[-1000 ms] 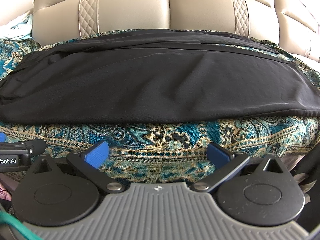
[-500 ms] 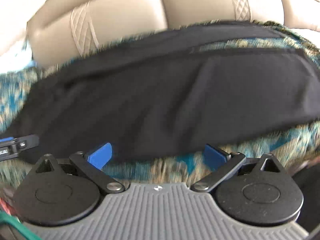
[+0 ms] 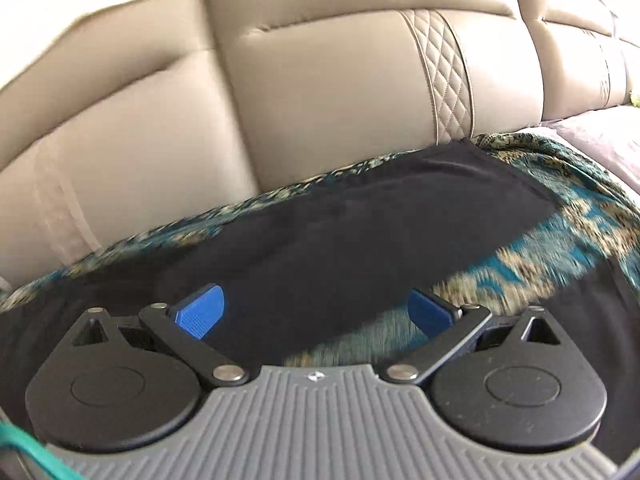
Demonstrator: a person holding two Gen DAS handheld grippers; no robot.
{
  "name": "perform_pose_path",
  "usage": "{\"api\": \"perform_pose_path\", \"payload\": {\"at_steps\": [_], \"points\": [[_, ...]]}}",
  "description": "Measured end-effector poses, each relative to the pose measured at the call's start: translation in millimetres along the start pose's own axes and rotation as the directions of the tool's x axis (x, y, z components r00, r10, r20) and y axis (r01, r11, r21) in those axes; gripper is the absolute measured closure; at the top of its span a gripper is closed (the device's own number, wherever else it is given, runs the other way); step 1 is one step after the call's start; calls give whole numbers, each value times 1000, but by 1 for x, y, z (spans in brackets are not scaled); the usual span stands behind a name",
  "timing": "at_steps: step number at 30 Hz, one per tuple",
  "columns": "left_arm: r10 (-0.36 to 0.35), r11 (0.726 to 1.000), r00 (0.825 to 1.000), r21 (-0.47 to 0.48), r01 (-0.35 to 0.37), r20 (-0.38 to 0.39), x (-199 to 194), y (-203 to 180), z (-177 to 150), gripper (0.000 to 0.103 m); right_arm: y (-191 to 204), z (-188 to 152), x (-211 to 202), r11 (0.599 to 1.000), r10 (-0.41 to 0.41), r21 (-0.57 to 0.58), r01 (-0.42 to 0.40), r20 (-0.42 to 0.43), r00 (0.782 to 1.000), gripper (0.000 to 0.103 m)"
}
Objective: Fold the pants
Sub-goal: 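Reach both grippers to the trousers' waistband edge and close on it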
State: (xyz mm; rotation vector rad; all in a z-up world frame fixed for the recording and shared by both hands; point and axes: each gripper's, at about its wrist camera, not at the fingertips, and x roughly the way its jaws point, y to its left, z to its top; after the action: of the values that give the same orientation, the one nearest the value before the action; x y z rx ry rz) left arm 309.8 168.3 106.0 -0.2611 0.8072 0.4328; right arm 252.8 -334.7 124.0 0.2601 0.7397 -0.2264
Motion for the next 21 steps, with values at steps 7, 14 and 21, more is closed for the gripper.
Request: {"api": "perform_pose_path", "payload": {"at_steps": [7,14,21], "points": [[12,961,998,-275,-26,-54,86,2,31,0,16,44,102,989,-150,-7,149,-30,988,0],[135,927,987,-341,-158,-89,137,-3,42,0,12,55,176,977,-205,54,208,-56,977,0],[273,914,959,-291,-282,-71,163,-17,36,0,17,68,222,959,-281,15,284,-94,955,0]]}}
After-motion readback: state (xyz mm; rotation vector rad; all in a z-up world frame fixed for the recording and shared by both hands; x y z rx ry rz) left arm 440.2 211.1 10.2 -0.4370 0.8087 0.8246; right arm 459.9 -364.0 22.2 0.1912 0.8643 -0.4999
